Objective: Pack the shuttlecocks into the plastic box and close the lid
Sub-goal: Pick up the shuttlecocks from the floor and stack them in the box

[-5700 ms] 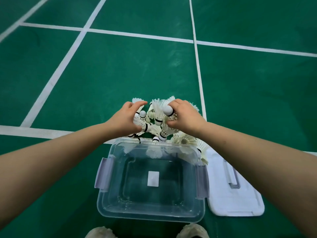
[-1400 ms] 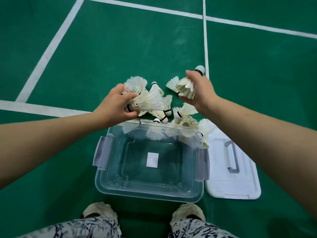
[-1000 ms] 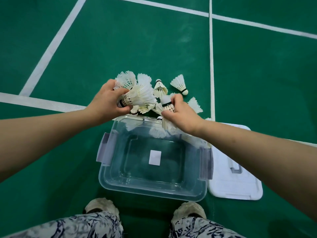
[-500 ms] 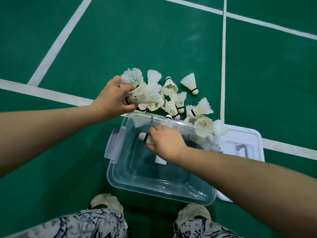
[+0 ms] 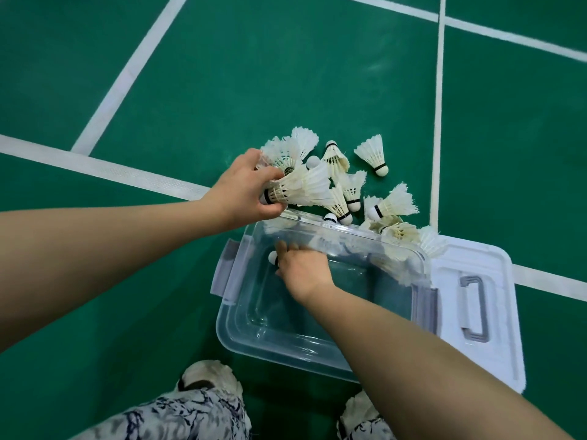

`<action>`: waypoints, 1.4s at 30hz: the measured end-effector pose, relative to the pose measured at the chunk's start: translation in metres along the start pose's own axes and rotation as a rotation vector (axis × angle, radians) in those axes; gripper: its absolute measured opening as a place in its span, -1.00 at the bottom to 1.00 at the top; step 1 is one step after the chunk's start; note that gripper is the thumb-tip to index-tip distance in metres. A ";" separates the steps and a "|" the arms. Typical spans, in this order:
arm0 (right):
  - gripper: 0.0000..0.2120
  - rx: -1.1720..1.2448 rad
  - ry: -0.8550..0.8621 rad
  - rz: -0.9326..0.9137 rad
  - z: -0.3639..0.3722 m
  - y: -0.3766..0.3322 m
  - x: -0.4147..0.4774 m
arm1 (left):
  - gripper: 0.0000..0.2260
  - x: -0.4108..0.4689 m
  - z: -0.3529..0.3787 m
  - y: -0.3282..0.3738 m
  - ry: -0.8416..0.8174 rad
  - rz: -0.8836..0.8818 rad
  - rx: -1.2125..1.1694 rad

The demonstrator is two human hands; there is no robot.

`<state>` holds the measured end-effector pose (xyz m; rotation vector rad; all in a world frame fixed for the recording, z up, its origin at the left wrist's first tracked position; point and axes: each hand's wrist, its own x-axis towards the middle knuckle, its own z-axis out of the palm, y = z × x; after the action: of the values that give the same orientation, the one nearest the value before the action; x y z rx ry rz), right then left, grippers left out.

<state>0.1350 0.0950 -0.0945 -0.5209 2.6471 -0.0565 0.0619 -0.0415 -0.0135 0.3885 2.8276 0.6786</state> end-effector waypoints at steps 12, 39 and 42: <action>-0.71 0.083 0.214 -0.076 -0.090 0.021 -0.052 | -0.51 0.008 -0.012 0.016 0.159 0.032 -0.017; -0.72 0.822 0.235 0.272 -0.072 0.063 -0.124 | -0.50 -0.061 -0.001 0.016 0.135 0.267 0.161; -0.74 0.673 0.031 0.289 -0.047 0.063 -0.112 | -0.49 -0.058 0.001 0.017 0.142 0.279 0.163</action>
<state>0.1856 0.1928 -0.0137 0.0872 2.4887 -0.8296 0.1199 -0.0437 0.0017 0.8045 3.0046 0.5446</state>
